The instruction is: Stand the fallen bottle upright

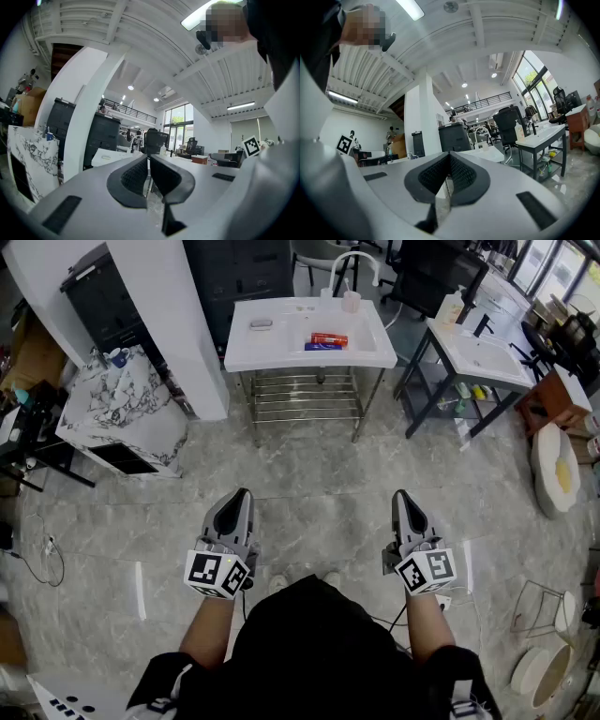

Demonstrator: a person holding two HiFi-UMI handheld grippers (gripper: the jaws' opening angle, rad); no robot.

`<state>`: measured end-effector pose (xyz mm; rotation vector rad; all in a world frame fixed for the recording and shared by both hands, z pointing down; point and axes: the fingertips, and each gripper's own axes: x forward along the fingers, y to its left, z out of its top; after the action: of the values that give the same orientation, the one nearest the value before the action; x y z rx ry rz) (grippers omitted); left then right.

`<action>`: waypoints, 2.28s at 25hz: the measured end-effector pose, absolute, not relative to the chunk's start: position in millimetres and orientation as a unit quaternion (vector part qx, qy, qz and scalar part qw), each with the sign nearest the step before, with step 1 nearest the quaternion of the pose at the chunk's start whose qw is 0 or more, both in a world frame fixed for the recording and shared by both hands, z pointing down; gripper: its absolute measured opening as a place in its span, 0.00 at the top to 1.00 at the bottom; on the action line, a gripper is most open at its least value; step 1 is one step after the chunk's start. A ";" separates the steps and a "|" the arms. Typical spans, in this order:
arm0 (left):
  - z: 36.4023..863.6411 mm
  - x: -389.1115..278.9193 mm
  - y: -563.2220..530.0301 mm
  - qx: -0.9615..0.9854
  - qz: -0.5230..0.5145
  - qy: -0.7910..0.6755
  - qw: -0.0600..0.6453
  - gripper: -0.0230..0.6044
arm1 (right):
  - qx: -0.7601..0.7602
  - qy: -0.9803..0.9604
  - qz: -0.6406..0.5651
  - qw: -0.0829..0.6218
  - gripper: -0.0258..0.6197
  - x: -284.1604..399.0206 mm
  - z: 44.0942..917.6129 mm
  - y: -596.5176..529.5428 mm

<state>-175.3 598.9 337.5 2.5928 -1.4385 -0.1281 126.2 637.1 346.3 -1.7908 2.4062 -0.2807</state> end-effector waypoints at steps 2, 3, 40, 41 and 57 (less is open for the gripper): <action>340.3 -171.6 596.4 0.871 -0.042 -0.482 0.090 0.91 | -0.593 0.798 -0.092 0.063 0.91 129.5 344.7 633.4; 341.1 -169.7 595.5 0.871 -0.042 -0.481 0.091 0.91 | -0.593 0.797 -0.092 0.063 0.91 131.9 344.6 631.9; 335.8 -112.0 596.5 0.863 -0.035 -0.498 0.075 0.41 | -0.588 0.804 -0.050 0.073 0.47 175.5 337.9 640.8; 336.5 -106.6 597.8 0.865 -0.030 -0.495 0.075 0.41 | -0.587 0.805 -0.048 0.073 0.47 179.5 337.3 642.5; 351.3 -80.8 554.9 0.868 -0.027 -0.486 0.100 0.38 | -0.578 0.810 -0.084 0.055 0.47 203.0 357.9 599.5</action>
<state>-80.8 554.9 351.3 2.5648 -1.4367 -0.0809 203.0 599.5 357.9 -1.7550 2.4579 -0.2543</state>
